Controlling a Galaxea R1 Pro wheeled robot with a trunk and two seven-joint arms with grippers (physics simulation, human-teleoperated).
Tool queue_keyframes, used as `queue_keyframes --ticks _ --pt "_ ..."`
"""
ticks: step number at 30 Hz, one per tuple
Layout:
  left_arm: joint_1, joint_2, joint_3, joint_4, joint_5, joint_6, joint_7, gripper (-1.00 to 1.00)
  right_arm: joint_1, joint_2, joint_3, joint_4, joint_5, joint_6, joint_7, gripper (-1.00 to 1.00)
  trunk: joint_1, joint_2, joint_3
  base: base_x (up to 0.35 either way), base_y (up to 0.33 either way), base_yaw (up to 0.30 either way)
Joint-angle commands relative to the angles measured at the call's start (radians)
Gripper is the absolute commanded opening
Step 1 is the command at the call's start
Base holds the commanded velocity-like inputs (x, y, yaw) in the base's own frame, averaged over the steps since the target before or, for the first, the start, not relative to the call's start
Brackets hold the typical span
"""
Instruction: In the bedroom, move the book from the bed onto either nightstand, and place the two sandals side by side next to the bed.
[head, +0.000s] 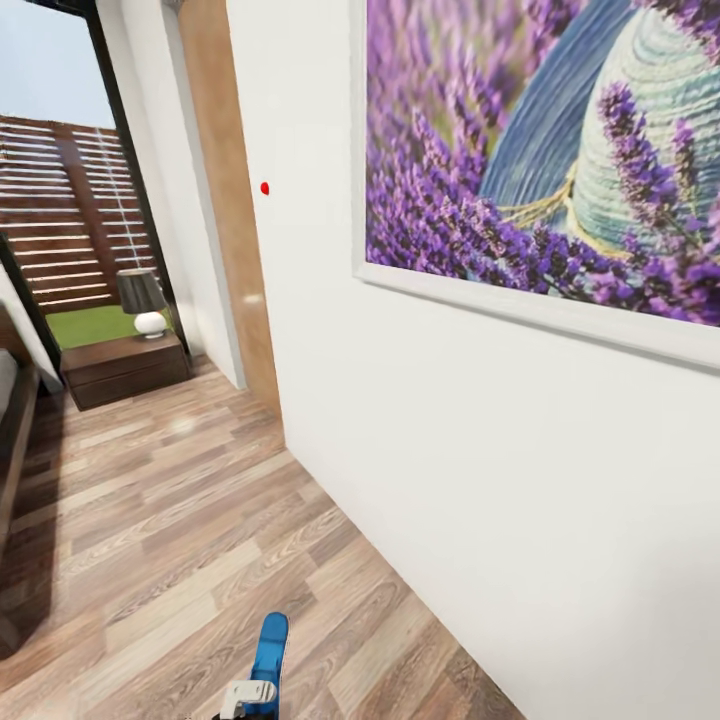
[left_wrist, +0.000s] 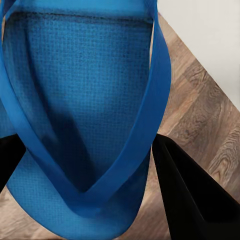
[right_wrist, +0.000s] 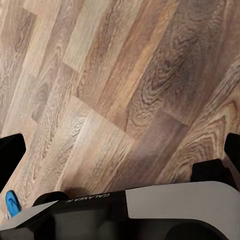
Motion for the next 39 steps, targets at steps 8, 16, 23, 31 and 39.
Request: queue_keyframes --ticks 8,16,23,31,39 --pt "-0.001 0.000 0.005 0.002 0.004 0.001 -0.007 -1.00 0.000 0.000 -0.004 0.000 -0.009 0.008 0.005 1.00 0.000 0.000 -0.001 0.139 0.000 0.156" --pt "-0.001 0.000 0.005 0.002 0.004 0.001 -0.007 -1.00 0.000 0.000 -0.004 0.000 -0.009 0.008 0.005 1.00 0.000 0.000 -0.001 0.320 0.000 0.007" --pt "-0.001 0.000 0.005 0.002 0.004 0.000 -0.007 -1.00 0.000 0.000 -0.004 0.000 -0.009 0.008 0.005 1.00 0.000 0.000 -0.001 0.181 0.000 0.013" --pt "-0.001 0.000 0.005 0.002 0.004 0.000 -0.007 -1.00 0.000 0.000 -0.004 0.000 -0.009 0.008 0.005 1.00 0.000 0.000 -0.001 0.020 0.000 0.196" --pt "-0.001 0.000 0.005 0.002 0.004 0.000 -0.007 -1.00 0.000 0.000 -0.004 0.000 -0.009 0.008 0.005 1.00 0.000 0.000 -0.001 0.001 0.000 0.285"
